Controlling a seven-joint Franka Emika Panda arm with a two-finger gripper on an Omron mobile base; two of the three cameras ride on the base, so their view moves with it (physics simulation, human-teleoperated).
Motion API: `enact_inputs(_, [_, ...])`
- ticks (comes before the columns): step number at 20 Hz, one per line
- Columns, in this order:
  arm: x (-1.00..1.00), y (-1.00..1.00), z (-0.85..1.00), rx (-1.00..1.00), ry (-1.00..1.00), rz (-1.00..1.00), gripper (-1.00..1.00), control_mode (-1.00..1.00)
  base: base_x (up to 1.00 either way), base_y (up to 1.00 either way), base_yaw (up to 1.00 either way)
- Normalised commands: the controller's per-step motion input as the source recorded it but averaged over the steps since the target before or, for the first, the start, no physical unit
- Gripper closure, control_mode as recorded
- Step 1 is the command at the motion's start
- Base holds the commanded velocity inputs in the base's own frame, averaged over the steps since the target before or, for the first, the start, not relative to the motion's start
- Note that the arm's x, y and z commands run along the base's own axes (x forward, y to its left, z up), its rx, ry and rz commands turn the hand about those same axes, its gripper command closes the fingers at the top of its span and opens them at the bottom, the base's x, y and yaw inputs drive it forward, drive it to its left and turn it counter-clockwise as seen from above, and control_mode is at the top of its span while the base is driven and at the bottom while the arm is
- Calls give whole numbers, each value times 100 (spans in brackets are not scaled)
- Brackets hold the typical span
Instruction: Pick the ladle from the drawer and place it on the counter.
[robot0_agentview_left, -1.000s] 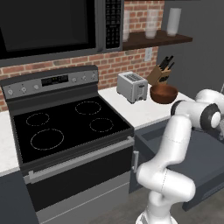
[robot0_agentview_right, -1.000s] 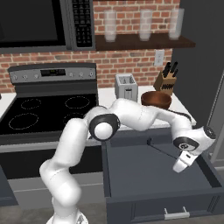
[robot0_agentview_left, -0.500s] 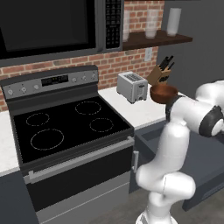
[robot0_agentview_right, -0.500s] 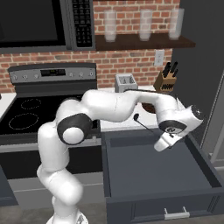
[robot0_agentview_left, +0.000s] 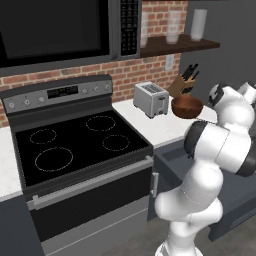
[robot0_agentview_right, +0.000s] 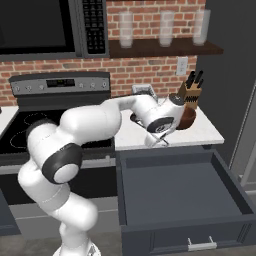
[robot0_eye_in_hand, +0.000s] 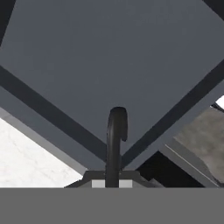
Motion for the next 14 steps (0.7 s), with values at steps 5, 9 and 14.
enact_inputs(5, [94, 100, 0, -14, 14, -9, 100, -100, 0, 0, 0])
enact_inputs(9, [95, 91, -9, -9, 18, -3, 100, -100, 0, 0, 0])
enact_inputs(14, [100, 31, -20, -2, 23, -1, 100, -100, 0, 0, 0])
